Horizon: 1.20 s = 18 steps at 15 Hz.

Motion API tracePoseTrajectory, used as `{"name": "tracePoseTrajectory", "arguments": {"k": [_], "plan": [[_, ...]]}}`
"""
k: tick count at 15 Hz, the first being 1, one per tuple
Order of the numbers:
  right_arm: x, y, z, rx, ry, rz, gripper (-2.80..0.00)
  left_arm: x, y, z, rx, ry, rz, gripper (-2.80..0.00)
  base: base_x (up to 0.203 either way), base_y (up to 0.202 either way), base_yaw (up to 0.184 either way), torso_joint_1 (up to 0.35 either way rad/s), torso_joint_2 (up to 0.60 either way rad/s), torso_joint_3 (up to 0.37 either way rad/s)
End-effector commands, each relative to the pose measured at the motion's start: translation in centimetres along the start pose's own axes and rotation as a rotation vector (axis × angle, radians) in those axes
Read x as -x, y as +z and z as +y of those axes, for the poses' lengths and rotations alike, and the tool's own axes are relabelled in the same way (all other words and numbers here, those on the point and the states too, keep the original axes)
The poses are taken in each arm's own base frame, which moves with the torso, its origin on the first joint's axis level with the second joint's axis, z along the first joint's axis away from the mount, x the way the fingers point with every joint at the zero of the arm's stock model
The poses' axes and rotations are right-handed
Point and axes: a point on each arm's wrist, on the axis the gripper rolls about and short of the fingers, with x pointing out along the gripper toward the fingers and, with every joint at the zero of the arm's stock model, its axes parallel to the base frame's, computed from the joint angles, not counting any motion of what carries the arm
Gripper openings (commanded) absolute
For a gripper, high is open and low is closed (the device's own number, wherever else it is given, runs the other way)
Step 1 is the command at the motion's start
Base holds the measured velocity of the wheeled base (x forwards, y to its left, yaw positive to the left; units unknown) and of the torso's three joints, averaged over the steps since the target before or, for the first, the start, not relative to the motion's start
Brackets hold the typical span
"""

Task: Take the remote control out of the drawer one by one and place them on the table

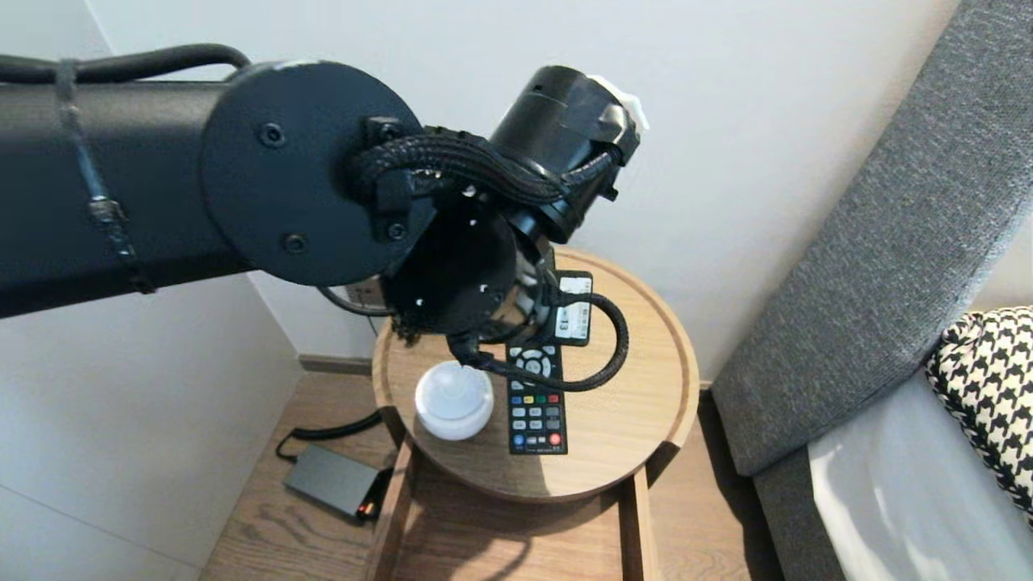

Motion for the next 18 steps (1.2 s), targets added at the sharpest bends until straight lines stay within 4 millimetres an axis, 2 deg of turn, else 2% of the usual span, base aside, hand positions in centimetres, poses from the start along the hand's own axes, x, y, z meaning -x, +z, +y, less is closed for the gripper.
{"name": "tracePoseTrajectory", "arguments": {"k": [1,5,18], "plan": [[-0.2,-0.7,0.0,0.000,0.000,0.025,-2.80,-2.0,-0.9,-0.9,-0.031,-0.008,0.047,-2.80,0.000,0.000,0.000,0.000,0.00,0.000],[-0.2,-0.7,0.0,0.000,0.000,0.025,-2.80,-3.9,-1.7,-2.0,-0.066,-0.027,0.064,-2.80,0.000,0.000,0.000,0.000,0.00,0.000],[-0.2,-0.7,0.0,0.000,0.000,0.025,-2.80,-7.4,-2.6,-2.4,-0.049,-0.002,0.072,-2.80,0.000,0.000,0.000,0.000,0.00,0.000]]}}
